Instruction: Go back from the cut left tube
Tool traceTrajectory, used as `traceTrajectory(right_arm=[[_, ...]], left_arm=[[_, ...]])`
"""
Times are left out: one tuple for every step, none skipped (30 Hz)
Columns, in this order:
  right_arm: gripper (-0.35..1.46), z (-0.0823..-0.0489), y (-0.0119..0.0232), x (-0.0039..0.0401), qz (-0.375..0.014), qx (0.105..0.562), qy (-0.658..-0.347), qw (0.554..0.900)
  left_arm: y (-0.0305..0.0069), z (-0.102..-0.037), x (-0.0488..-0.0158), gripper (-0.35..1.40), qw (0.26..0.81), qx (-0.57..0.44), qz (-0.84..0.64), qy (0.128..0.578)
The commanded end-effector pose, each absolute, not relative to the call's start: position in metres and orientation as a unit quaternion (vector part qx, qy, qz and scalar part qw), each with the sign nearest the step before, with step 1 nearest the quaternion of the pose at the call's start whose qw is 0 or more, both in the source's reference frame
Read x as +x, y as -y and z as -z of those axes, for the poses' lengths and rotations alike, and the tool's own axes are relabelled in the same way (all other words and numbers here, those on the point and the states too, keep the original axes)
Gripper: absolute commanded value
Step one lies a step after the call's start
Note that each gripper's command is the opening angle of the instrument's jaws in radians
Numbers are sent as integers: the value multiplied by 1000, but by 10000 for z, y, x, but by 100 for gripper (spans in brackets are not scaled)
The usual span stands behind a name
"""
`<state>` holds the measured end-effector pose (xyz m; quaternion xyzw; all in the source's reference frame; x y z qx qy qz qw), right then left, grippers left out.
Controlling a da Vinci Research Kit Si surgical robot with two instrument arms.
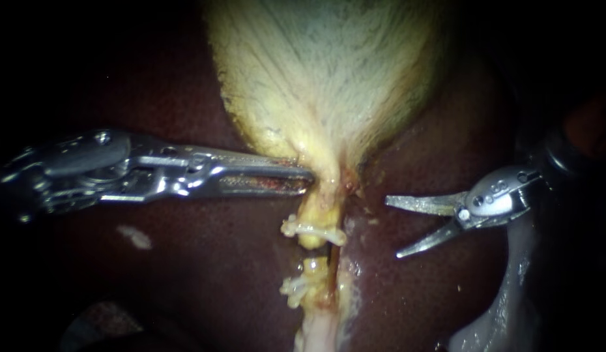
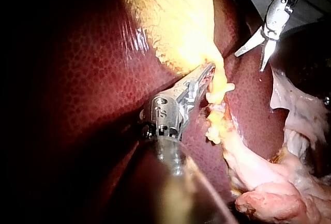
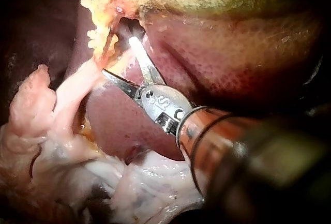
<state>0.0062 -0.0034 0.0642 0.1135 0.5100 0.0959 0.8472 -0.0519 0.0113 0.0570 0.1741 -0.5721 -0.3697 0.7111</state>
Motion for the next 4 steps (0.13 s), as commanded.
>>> traceTrajectory(right_arm=[[143,-642,34,62,-96,113,-510,847],[143,-642,34,62,-96,113,-510,847],[143,-642,34,61,-96,113,-510,847],[143,-642,34,61,-96,113,-510,847]], left_arm=[[-113,-570,-519,-35,711,174,370,572],[-113,-570,-519,-35,711,174,370,572],[-113,-570,-519,-35,711,174,370,572],[-113,-570,-519,-35,711,174,370,572]])
